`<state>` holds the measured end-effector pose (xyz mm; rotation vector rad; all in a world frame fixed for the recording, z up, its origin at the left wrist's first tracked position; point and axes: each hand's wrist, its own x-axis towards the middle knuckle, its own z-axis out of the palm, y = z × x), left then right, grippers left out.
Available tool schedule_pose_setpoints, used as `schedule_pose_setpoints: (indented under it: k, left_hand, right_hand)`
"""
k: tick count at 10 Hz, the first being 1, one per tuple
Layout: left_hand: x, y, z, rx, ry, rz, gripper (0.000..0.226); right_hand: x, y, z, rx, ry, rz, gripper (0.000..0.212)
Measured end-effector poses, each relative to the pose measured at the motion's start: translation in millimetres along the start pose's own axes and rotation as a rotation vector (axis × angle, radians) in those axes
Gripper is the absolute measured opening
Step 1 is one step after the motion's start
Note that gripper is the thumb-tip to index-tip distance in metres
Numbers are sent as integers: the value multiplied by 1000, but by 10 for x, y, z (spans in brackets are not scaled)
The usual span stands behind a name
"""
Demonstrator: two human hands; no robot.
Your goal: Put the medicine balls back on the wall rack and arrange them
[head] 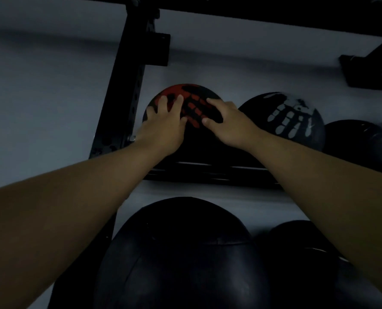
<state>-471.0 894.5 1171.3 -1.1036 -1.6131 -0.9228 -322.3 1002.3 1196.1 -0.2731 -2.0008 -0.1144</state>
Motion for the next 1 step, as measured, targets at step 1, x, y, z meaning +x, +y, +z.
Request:
schedule_pose_setpoints:
  k: [1]
  left_hand:
    - [-155,89,32,31,-7,13,71]
  right_hand:
    - [-109,-9,-78,-34,-5,8,62]
